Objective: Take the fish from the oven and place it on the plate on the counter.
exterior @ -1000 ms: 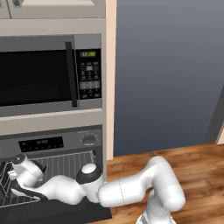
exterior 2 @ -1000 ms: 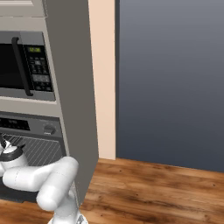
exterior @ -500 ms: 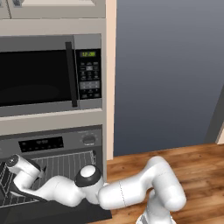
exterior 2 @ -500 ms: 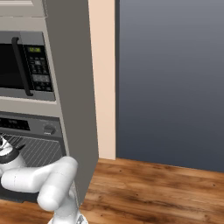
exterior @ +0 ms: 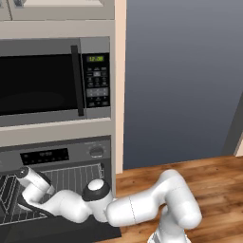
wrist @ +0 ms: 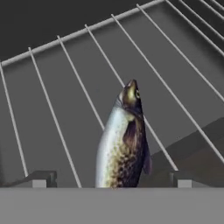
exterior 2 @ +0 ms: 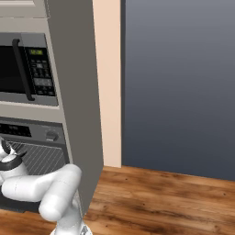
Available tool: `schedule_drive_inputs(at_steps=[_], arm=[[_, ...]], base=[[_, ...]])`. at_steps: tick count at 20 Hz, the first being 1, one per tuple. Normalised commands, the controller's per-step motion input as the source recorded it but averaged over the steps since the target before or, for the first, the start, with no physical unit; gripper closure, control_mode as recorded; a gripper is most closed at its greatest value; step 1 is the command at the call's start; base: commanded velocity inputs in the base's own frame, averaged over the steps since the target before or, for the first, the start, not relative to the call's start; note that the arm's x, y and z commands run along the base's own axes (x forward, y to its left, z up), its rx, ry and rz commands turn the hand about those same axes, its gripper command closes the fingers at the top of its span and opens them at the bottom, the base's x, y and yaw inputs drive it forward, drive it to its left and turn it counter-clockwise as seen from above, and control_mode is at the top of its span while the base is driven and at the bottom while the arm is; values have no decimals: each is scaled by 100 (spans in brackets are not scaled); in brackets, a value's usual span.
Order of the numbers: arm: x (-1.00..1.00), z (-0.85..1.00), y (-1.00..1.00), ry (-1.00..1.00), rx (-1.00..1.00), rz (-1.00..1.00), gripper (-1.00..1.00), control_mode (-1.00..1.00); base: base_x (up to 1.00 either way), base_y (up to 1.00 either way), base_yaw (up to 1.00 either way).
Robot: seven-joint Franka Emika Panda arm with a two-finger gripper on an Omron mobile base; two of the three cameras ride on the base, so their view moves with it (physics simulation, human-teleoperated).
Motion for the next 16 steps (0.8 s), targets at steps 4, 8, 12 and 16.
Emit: schedule_drive_inputs(at_steps=[4, 8, 12, 16], arm=[[0, -100, 4, 0, 0, -4, -100, -100], [-1, -100, 32, 0, 0, 0, -100, -100], [-37, -99, 28, 0, 0, 1, -100, -100], [-37, -93, 22, 1, 0, 0, 100, -100]], base=[[0, 0, 0], [0, 0, 0], [0, 0, 0], [0, 0, 0]])
